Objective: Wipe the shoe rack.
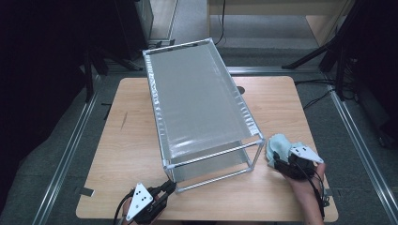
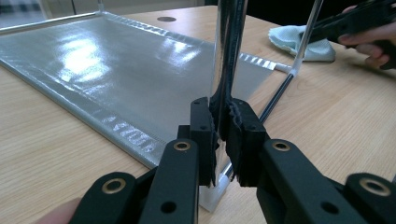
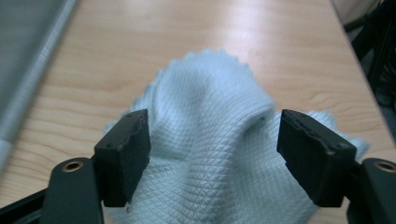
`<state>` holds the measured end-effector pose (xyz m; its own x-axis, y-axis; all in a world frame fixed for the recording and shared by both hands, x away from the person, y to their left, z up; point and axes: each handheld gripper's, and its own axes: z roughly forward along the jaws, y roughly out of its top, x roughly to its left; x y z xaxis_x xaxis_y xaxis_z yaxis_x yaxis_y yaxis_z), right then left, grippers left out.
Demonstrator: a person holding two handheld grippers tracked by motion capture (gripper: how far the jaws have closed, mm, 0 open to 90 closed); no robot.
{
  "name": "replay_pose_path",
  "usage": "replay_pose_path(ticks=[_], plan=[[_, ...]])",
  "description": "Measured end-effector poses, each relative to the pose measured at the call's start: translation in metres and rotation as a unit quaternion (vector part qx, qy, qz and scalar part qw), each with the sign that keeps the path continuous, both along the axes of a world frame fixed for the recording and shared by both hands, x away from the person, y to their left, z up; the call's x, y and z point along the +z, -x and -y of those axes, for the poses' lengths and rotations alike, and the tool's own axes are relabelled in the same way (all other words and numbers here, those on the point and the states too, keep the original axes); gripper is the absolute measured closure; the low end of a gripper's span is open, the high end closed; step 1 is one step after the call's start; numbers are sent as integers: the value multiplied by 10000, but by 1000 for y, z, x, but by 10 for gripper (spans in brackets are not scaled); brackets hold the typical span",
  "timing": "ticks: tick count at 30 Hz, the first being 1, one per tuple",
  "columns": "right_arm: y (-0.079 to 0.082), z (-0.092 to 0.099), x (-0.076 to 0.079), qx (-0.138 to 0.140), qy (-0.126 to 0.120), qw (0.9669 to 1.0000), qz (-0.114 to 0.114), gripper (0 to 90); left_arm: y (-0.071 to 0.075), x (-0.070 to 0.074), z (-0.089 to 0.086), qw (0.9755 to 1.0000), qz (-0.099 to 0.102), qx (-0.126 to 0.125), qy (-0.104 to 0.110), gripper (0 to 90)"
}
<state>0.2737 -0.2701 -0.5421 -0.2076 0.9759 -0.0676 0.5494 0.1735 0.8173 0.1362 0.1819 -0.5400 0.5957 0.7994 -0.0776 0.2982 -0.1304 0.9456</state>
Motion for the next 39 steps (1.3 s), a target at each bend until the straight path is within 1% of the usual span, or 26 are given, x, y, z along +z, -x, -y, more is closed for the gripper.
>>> replay_pose_path(ticks=[3, 5, 6, 7, 9, 11, 13, 15, 16, 18, 19, 20, 21, 22, 23, 24, 25, 26, 27, 28, 30, 33, 34, 36, 38, 39], plan=[[-6, -3, -7, -7, 0, 9997, -238, 251, 0, 0, -1, 10000, -19, 3, 83, 807], [-7, -4, -8, -57, 7, 9995, -325, 279, -1, 0, -1, 9998, -52, 24, 166, 745], [-7, -3, -8, -60, -38, 9993, -369, 328, -2, 0, -1, 9998, -53, 47, 180, 712], [-7, -2, -8, -49, -167, 9989, -427, 368, -2, 0, 0, 9998, -66, 59, 205, 694], [-6, -1, -9, 12, -400, 9980, -497, 466, -3, -1, 2, 9998, -75, 21, 185, 687], [-5, -2, -8, 90, -460, 9976, -511, 555, -3, -1, 4, 9999, -46, 25, 131, 699], [-4, -4, -8, 205, -479, 9974, -507, 653, -2, -1, 4, 9999, -51, 65, 117, 733], [-2, -6, -8, 216, -474, 9974, -491, 728, -3, -1, 2, 9999, -44, 112, 97, 771], [0, -8, -8, 177, -449, 9977, -470, 763, -3, -1, 2, 9999, -37, 107, 102, 774], [3, -12, -7, 182, -391, 9979, -483, 789, -3, -1, 3, 9998, -21, 148, 114, 781], [5, -14, -7, 272, -435, 9974, -513, 795, -4, -1, 3, 9998, -14, 162, 113, 788], [5, -14, -7, 272, -435, 9974, -513, 795, -4, -1, 3, 9998, -14, 162, 113, 793], [11, -18, -7, 625, -649, 9944, -545, 804, -4, -1, 5, 9998, -4, 184, 105, 795], [16, -21, -7, 816, -692, 9928, -539, 807, -5, -1, 6, 9998, -2, 188, 101, 796], [21, -25, -6, 980, -675, 9915, -528, 807, -5, -1, 7, 9998, 7, 190, 98, 798], [21, -25, -6, 980, -675, 9915, -528, 807, -5, -1, 7, 9998, 7, 190, 98, 799], [30, -33, 1, 1188, -638, 9901, -389, 806, -5, -1, 7, 9998, 9, 163, 87, 800], [30, -33, 1, 1188, -638, 9901, -389, 806, -5, -1, 7, 9998, 9, 163, 87, 800], [39, -37, 13, 1377, -786, 9873, -130, 806, -6, -2, 7, 9998, 15, 159, 69, 801], [42, -39, 20, 1462, -831, 9858, 17, 806, -6, -1, 7, 9999, 17, 161, 54, 801], [48, -43, 34, 1598, -787, 9835, 328, 805, -6, -1, 7, 9999, 21, 155, 41, 802], [55, -44, 57, 1570, -891, 9803, 804, 804, -6, -1, 7, 9999, 23, 151, 26, 803], [57, -43, 64, 1549, -957, 9784, 981, 804, -6, -1, 7, 9999, 23, 151, 26, 803], [63, -43, 77, 1536, -1090, 9733, 1310, 803, -6, -1, 7, 9999, 25, 153, 25, 803], [68, -44, 85, 1570, -1154, 9695, 1485, 803, -6, -1, 7, 9999, 20, 158, 35, 804], [69, -45, 85, 1614, -1110, 9692, 1492, 802, -6, -2, 7, 9999, 21, 163, 45, 803]])
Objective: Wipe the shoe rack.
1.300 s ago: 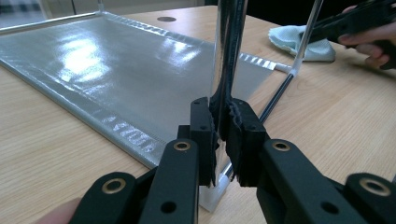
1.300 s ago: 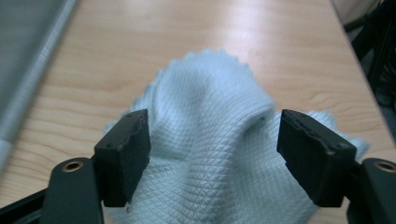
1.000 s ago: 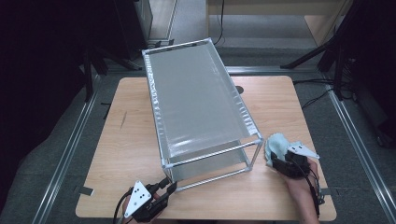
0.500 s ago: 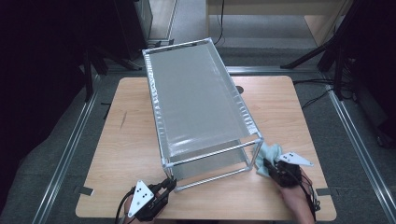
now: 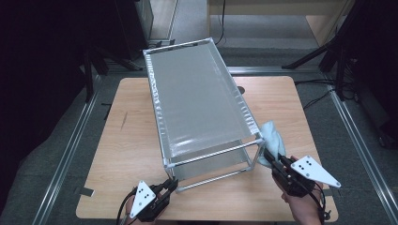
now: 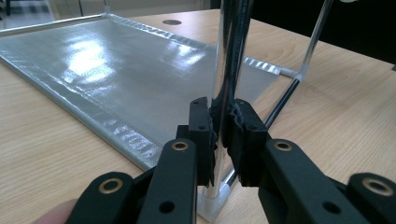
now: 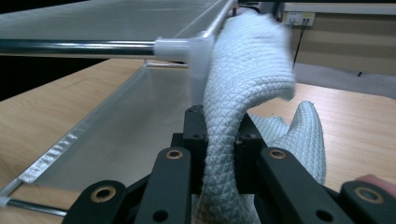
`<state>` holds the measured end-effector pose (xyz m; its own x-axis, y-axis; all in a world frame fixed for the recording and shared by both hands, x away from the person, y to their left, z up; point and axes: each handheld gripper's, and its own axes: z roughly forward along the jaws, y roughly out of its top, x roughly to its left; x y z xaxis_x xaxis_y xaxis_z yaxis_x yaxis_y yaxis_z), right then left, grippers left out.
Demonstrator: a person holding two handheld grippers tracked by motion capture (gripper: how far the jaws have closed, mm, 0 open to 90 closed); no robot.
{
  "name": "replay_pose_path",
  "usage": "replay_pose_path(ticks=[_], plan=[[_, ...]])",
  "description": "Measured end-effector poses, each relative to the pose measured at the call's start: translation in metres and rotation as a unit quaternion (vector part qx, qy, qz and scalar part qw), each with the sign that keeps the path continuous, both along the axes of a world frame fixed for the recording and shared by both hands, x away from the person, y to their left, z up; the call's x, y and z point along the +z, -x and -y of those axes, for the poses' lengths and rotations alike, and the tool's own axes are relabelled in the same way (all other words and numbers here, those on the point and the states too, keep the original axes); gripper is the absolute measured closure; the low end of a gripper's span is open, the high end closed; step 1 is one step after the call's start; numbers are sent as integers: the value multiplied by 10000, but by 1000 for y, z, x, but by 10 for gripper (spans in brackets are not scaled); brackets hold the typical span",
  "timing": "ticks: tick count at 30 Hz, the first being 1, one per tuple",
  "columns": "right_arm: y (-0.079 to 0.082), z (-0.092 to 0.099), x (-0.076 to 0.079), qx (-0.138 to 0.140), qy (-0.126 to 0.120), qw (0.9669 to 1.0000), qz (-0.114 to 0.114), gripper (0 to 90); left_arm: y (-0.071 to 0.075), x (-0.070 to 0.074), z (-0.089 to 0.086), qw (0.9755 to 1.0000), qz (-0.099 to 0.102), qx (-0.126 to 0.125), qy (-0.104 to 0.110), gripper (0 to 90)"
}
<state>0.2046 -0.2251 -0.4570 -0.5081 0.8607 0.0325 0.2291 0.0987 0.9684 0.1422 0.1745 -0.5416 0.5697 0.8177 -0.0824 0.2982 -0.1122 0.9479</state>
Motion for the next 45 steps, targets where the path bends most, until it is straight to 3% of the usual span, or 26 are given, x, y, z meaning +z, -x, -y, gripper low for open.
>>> replay_pose_path(ticks=[3, 8, 9, 10, 12, 14, 16, 19, 20, 23, 24, 25, 27, 29, 33, 34, 35, 36, 41, 45], plan=[[-4, -5, -13, 82, 176, 9995, -261, 802, 0, 0, 0, 10000, 4, 2, 8, 803], [-15, -5, -48, 116, 380, 9935, -1063, 802, 0, 0, 0, 10000, 7, 9, 3, 803], [-15, -5, -48, 116, 380, 9935, -1063, 802, 0, 0, 0, 10000, 7, 9, 3, 804], [-21, -5, -62, 156, 504, 9882, -1436, 802, 0, 0, 1, 10000, 1, 11, 7, 804], [-24, -6, -72, 150, 637, 9846, -1624, 803, 0, 0, 1, 10000, 3, 13, 22, 804], [-25, -7, -75, 126, 695, 9830, -1698, 803, -1, 0, 2, 10000, 3, 11, 23, 804], [-24, -9, -73, 41, 748, 9831, -1672, 803, -1, 0, 2, 10000, -13, 2, 44, 804], [-20, -10, -65, -18, 695, 9859, -1523, 804, -1, 0, 2, 10000, -17, -8, 44, 804], [-16, -9, -52, -69, 549, 9901, -1292, 804, -2, 0, 2, 10000, -18, -26, 33, 804], [-7, -6, -23, -139, 178, 9968, -767, 804, -2, 0, 4, 10000, -30, -29, 54, 804], [-4, -5, -13, -147, 56, 9982, -573, 804, -2, 0, 4, 9999, -59, -28, 88, 803], [-4, -5, -13, -147, 56, 9982, -573, 804, -2, 0, 4, 9999, -59, -28, 88, 804], [5, -7, 3, -152, -26, 9996, -237, 806, -2, 0, 5, 9999, -54, -41, 76, 804], [6, -12, 0, -121, 37, 9995, -283, 807, -2, 0, 7, 9999, -61, -48, 84, 804], [1, -20, -19, -13, 214, 9979, -611, 810, -2, 0, 9, 9999, -46, -93, 60, 805], [-2, -29, -36, 123, 529, 9944, -909, 810, -2, 0, 10, 9999, -36, -100, 56, 806], [-2, -29, -36, 123, 529, 9944, -909, 810, -2, 0, 10, 9999, -36, -117, 58, 806], [-5, -37, -48, 225, 755, 9903, -1149, 809, -1, -1, 11, 9999, -32, -145, 47, 805], [-9, -49, -64, 354, 803, 9851, -1481, 809, -2, -1, 11, 9998, -43, -169, 62, 805], [-10, -54, -69, 352, 785, 9857, -1451, 810, -1, -1, 11, 9998, -53, -175, 57, 804]])
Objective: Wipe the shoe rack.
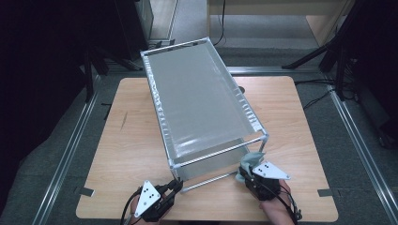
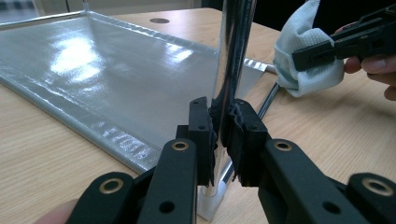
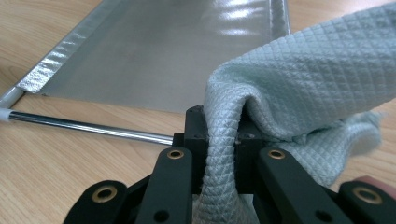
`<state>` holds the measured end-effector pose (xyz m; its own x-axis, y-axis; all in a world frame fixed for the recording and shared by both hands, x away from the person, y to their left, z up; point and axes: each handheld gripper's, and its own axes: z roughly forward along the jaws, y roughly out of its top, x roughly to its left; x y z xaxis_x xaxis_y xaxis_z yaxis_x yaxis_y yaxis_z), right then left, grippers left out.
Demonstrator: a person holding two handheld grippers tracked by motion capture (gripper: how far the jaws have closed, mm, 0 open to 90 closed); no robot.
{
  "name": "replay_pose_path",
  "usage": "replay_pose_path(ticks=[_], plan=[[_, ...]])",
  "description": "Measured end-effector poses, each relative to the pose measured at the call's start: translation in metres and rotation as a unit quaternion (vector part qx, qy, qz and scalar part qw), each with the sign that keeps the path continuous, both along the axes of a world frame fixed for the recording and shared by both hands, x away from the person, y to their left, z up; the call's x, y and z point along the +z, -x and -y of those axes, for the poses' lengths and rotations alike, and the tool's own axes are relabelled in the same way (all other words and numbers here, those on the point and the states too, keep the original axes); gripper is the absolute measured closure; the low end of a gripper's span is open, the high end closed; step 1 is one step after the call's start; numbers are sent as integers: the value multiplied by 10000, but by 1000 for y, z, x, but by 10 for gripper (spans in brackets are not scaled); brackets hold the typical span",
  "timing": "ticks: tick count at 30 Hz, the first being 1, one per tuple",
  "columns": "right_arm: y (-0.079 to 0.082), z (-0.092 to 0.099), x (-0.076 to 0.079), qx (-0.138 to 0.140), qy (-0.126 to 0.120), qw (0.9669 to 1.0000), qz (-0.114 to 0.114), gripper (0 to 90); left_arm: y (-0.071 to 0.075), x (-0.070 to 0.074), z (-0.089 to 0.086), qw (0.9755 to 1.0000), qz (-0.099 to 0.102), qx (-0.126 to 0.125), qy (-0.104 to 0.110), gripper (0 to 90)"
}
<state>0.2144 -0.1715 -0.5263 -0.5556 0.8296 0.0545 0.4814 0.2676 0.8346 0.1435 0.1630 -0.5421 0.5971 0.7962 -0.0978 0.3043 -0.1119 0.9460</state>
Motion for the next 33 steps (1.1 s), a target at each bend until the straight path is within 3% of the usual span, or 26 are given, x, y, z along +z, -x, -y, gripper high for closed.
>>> replay_pose_path(ticks=[3, 7, 9, 11, 15, 17, 18, 21, 23, 26, 28, 31, 33], plan=[[5, -6, 8, 143, -139, 9995, 263, 810, 1, 0, 2, 10000, 9, -34, -4, 805], [8, -12, 8, 400, -78, 9987, 307, 809, 1, 0, 4, 10000, 22, -55, -27, 804], [7, -14, 5, 269, 67, 9994, 208, 809, 1, 0, 4, 10000, 24, -61, -33, 803], [4, -8, 2, 132, -34, 9999, 32, 810, 1, 0, 4, 10000, 30, -75, -32, 802], [3, 0, 1, 51, -51, 10000, -11, 809, 0, -1, 5, 10000, 24, -92, -14, 801], [2, 9, 2, -473, -5, 9989, -51, 807, -1, -1, 6, 9999, 28, -102, -17, 800], [2, 9, 2, -473, -5, 9989, -51, 807, -1, -1, 6, 9999, 28, -102, -17, 799], [-3, 22, -1, -967, -10, 9953, -108, 797, -1, -1, 5, 9998, -14, -201, -35, 788], [-4, 25, -5, -1102, 91, 9938, -123, 703, 1, -1, 5, 9997, 8, -214, -76, 777], [-7, 24, -12, -1104, 201, 9935, -209, 537, 1, 0, 4, 9998, 34, -180, -91, 767], [-9, 24, -15, -1137, 275, 9929, -221, 518, 1, 1, 5, 9998, 55, -170, -110, 764], [-10, 25, -15, -1177, 221, 9925, -224, 542, -1, 0, 7, 9997, 27, -199, -132, 743], [-9, 28, -14, -1193, 156, 9923, -293, 646, -4, 0, 10, 9996, -12, -229, -175, 707]])
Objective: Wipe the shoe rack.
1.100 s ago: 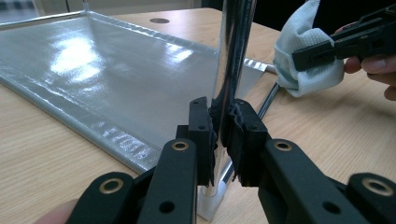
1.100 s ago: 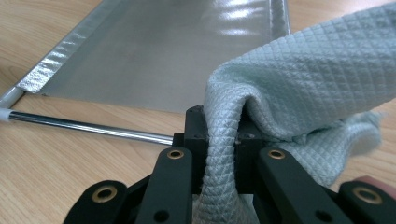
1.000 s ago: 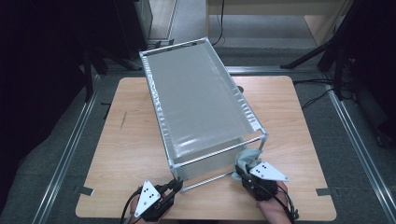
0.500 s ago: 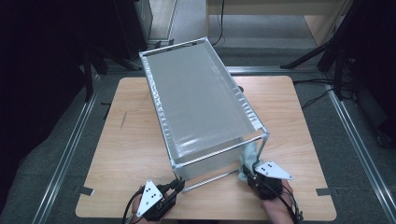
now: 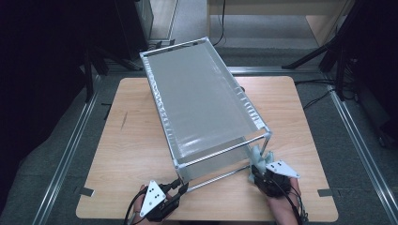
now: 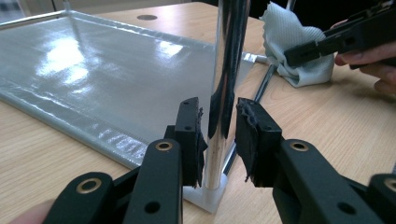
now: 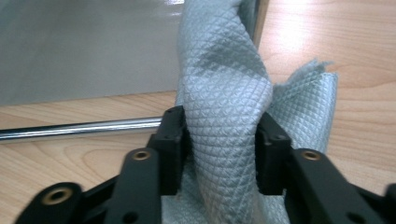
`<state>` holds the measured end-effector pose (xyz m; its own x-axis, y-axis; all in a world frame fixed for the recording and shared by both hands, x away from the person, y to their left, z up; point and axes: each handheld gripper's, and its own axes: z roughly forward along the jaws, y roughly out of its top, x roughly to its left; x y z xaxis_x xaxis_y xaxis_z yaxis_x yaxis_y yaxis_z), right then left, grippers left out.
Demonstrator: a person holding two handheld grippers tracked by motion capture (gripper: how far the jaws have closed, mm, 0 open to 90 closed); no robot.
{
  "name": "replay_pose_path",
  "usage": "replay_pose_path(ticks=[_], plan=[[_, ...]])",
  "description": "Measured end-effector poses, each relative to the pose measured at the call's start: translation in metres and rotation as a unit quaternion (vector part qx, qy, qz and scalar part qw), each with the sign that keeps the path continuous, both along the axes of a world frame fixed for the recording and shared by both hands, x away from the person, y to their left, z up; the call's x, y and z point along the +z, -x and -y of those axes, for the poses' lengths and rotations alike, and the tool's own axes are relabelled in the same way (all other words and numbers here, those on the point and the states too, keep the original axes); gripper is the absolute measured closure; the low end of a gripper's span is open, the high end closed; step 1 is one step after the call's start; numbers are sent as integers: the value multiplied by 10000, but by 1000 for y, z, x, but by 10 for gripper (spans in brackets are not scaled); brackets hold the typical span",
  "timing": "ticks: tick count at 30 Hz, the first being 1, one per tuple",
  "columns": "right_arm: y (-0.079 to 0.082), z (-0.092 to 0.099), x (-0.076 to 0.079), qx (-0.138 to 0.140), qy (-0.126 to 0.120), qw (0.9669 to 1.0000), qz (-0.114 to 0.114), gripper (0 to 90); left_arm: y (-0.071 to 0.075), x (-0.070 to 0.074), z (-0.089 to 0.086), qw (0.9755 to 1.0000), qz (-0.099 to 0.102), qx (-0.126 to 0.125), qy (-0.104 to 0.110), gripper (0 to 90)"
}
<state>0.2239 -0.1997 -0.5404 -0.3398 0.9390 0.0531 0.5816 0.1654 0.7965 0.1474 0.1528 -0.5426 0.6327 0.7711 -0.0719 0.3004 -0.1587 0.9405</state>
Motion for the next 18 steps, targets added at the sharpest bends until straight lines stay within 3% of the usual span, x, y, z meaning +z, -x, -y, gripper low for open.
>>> replay_pose_path(ticks=[2, 5, 8, 10, 11, 12, 14, 18], plan=[[1, 2, 3, 24, -136, 9999, -18, 774, -1, 0, 1, 10000, 25, -60, 0, 745], [5, 2, 15, 190, -612, 9979, 117, 821, -3, 0, 1, 10000, 53, -14, -51, 797], [9, -5, 25, 377, -593, 9962, 513, 812, -2, 0, 2, 9999, 83, 27, -109, 805], [10, -7, 25, 356, -563, 9963, 551, 796, -2, 0, 2, 9999, 80, 41, -105, 806], [8, -8, 23, 338, -511, 9967, 528, 771, -2, 0, 2, 9999, 79, 45, -106, 806], [4, -4, 15, 257, -493, 9978, 357, 669, -2, 0, 2, 9999, 77, 46, -110, 806], [3, 0, 11, 163, -492, 9985, 179, 555, -2, 0, 2, 9999, 59, 37, -82, 801], [6, 5, 14, 43, -235, 9995, 217, 455, -3, 1, 2, 9999, 60, -35, -97, 699]])
